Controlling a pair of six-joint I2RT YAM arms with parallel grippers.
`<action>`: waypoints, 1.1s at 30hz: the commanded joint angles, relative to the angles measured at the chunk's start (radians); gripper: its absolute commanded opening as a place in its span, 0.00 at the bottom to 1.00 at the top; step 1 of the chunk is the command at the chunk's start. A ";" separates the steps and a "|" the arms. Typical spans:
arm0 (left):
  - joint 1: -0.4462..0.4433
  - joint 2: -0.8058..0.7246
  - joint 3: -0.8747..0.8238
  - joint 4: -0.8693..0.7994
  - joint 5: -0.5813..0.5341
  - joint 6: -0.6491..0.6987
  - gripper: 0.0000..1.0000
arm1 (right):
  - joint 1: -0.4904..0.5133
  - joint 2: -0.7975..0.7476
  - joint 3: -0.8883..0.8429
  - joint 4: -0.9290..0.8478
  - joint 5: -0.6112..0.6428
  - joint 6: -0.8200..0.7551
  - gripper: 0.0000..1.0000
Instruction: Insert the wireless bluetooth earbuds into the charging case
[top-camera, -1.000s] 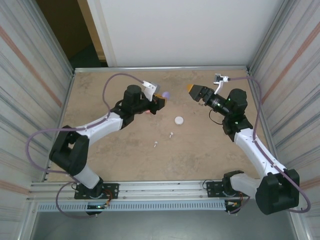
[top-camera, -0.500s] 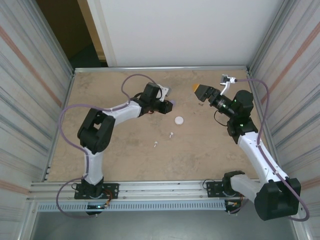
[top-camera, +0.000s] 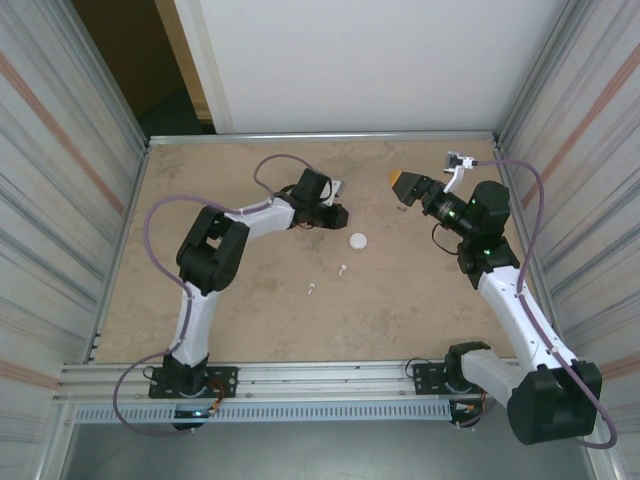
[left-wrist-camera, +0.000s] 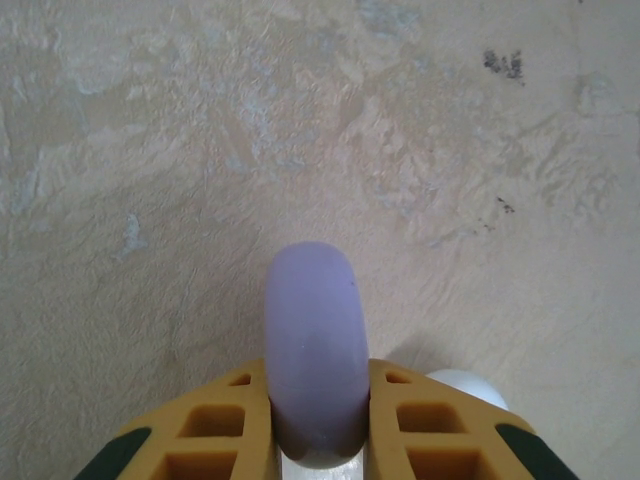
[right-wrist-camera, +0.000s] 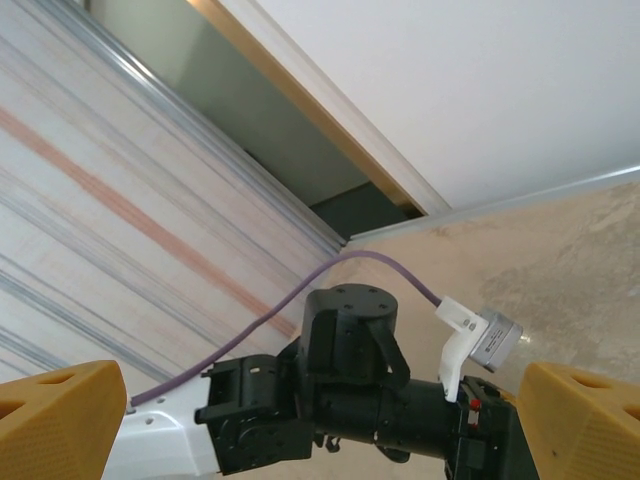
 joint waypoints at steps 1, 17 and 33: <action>-0.005 0.023 0.041 -0.019 0.006 -0.027 0.06 | -0.011 -0.022 -0.011 -0.011 0.003 -0.030 0.99; 0.001 0.089 0.090 -0.034 -0.013 -0.053 0.22 | -0.023 -0.022 -0.011 -0.033 0.007 -0.042 0.99; 0.010 0.064 0.068 -0.017 -0.033 -0.058 0.41 | -0.033 -0.069 -0.005 -0.068 0.005 -0.057 0.99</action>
